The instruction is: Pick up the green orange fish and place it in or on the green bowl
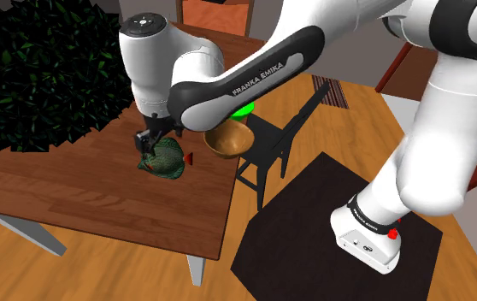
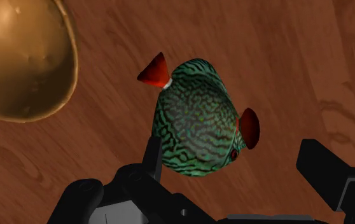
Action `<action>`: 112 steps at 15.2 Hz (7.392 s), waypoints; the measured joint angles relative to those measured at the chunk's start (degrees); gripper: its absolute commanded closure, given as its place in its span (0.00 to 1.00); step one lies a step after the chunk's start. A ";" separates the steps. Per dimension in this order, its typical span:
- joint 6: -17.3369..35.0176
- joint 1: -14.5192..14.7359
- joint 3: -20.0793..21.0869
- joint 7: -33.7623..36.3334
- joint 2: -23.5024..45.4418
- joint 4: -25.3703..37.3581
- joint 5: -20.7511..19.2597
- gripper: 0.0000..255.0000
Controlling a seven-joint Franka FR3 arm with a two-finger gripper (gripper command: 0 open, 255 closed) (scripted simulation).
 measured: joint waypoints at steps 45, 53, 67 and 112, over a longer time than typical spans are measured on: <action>-6.64 7.28 -2.62 2.35 13.97 17.78 -7.24 1.00; -10.86 7.01 -1.70 0.45 11.60 20.03 -5.50 1.00; -15.99 4.09 -0.66 -4.38 5.39 20.38 -2.07 1.00; 7.04 -22.46 -12.21 -39.22 -6.42 -4.39 6.68 1.00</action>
